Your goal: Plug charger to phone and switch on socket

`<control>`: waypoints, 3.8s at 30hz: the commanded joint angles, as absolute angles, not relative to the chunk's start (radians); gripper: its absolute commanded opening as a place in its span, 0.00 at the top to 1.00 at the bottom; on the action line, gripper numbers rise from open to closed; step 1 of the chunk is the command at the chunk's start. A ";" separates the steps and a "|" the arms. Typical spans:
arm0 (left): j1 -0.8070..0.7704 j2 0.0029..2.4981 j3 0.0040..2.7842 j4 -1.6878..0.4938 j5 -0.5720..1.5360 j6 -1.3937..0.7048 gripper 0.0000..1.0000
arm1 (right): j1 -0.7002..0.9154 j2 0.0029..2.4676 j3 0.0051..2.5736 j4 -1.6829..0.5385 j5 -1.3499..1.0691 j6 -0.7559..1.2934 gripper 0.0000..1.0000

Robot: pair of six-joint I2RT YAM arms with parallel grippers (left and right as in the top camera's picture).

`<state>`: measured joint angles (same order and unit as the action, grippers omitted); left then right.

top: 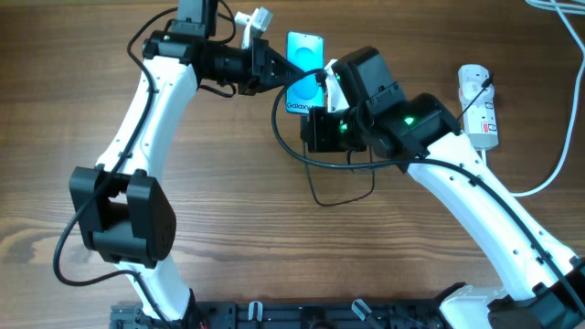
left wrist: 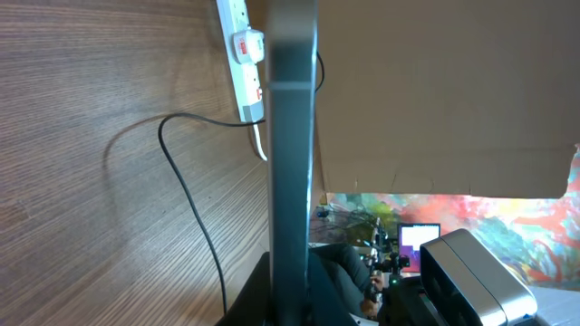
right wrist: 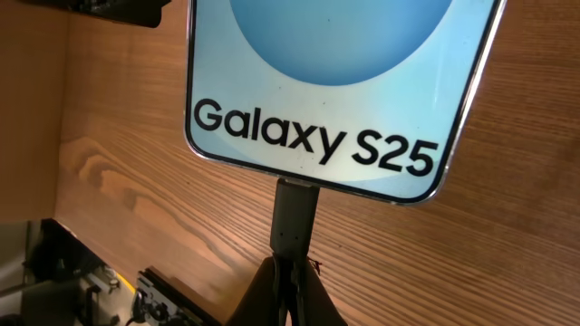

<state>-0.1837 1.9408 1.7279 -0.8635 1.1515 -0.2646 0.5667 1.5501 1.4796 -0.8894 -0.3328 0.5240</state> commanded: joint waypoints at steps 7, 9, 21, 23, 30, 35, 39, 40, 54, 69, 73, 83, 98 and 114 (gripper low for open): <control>-0.221 1.911 1.721 -0.968 1.250 -0.270 0.96 | 0.537 1.554 1.504 -0.761 -0.232 0.527 0.95; -0.221 1.911 1.721 -0.981 1.272 -0.270 0.96 | 0.537 1.554 1.504 -0.762 -0.224 0.526 0.94; -0.197 1.911 1.721 -0.977 1.023 -0.267 0.96 | 0.537 1.531 1.504 -0.868 -0.231 0.523 0.25; -0.182 1.911 1.721 -0.981 0.982 -0.200 0.96 | 0.519 1.511 1.504 -0.925 -0.221 0.527 0.00; -0.175 1.911 1.721 -1.181 1.229 0.418 0.96 | 0.336 1.496 1.503 -1.159 -0.133 0.524 0.00; -0.175 1.911 1.720 -1.185 1.268 0.495 0.96 | 0.326 1.498 1.480 -1.186 -0.132 0.522 0.00; -0.175 1.911 1.720 -1.180 1.255 0.488 0.96 | 0.326 1.501 1.478 -1.187 -0.126 0.524 0.00; -0.175 1.912 1.720 -1.168 1.217 0.450 0.96 | 0.326 1.501 1.478 -1.187 -0.126 0.524 0.00; -0.257 2.113 1.720 -0.899 0.786 -0.269 0.96 | 0.327 1.502 1.478 -1.167 -0.130 0.559 0.00; -0.267 2.296 1.718 -0.846 0.705 -0.210 0.95 | 0.328 1.502 1.478 -1.153 -0.130 0.550 0.00; -0.271 2.307 1.718 -0.837 0.686 -0.183 0.94 | 0.328 1.502 1.478 -1.153 -0.130 0.550 0.00; -0.317 2.307 1.718 -0.868 0.449 -0.187 0.69 | 0.328 1.502 1.478 -1.165 -0.130 0.549 0.00; -0.311 2.058 1.719 -0.995 0.093 -0.370 0.27 | 0.267 1.502 1.478 -1.269 0.012 0.519 0.00; -0.311 1.797 1.719 -0.984 -0.065 -0.434 0.00 | -0.395 1.760 1.479 -0.852 0.191 0.434 0.00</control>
